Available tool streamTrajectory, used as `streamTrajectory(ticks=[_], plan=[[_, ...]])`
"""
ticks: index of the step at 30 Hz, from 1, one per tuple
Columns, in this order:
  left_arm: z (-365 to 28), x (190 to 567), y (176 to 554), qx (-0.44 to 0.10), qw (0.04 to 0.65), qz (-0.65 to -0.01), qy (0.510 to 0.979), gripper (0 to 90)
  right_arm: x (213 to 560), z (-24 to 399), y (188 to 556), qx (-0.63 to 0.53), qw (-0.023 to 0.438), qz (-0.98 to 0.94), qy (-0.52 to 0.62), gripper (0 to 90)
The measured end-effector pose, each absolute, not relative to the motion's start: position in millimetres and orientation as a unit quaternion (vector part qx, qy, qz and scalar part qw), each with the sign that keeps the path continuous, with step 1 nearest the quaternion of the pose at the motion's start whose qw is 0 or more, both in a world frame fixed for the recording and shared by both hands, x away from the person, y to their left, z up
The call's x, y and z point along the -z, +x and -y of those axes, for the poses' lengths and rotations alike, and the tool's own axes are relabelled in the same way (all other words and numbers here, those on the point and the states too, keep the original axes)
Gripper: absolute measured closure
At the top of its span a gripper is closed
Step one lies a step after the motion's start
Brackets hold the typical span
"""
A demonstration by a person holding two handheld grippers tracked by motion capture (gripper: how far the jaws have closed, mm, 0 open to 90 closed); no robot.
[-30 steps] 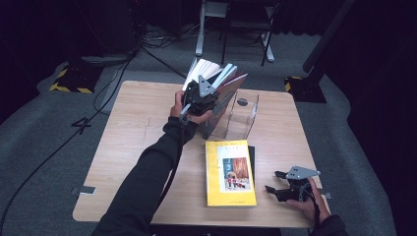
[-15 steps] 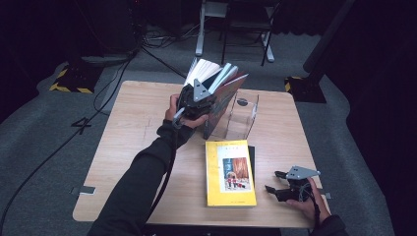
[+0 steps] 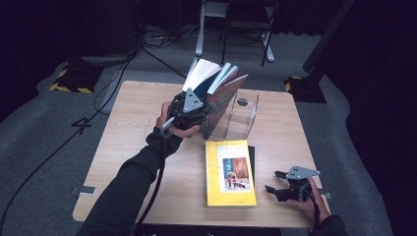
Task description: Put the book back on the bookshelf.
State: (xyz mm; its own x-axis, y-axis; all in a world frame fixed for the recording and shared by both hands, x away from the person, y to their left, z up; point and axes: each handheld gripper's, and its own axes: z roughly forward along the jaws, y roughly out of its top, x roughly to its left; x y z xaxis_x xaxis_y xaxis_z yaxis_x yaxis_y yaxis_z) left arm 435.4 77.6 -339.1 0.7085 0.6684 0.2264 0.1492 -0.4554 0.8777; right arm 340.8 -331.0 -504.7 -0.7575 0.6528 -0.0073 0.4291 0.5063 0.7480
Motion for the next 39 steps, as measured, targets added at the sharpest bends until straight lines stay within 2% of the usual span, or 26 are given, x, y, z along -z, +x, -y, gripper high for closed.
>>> streamTrajectory(ticks=[12, 29, 39], plan=[[-94.9, 355.5, 413.8, -0.266, 0.445, -0.243, 0.820, 53.8, 504.7, 331.0, 340.8, -0.383, 0.146, -0.855, 0.316, 26.1], [-108.9, 404.0, 386.1, -0.225, 0.406, -0.227, 0.856, 44.8, 504.8, 330.7, 340.6, -0.383, 0.147, -0.854, 0.319, 26.1], [-117.5, 437.5, 363.5, -0.182, 0.386, -0.204, 0.881, 37.0, 502.8, 330.3, 340.0, -0.375, 0.147, -0.857, 0.320, 27.3]])
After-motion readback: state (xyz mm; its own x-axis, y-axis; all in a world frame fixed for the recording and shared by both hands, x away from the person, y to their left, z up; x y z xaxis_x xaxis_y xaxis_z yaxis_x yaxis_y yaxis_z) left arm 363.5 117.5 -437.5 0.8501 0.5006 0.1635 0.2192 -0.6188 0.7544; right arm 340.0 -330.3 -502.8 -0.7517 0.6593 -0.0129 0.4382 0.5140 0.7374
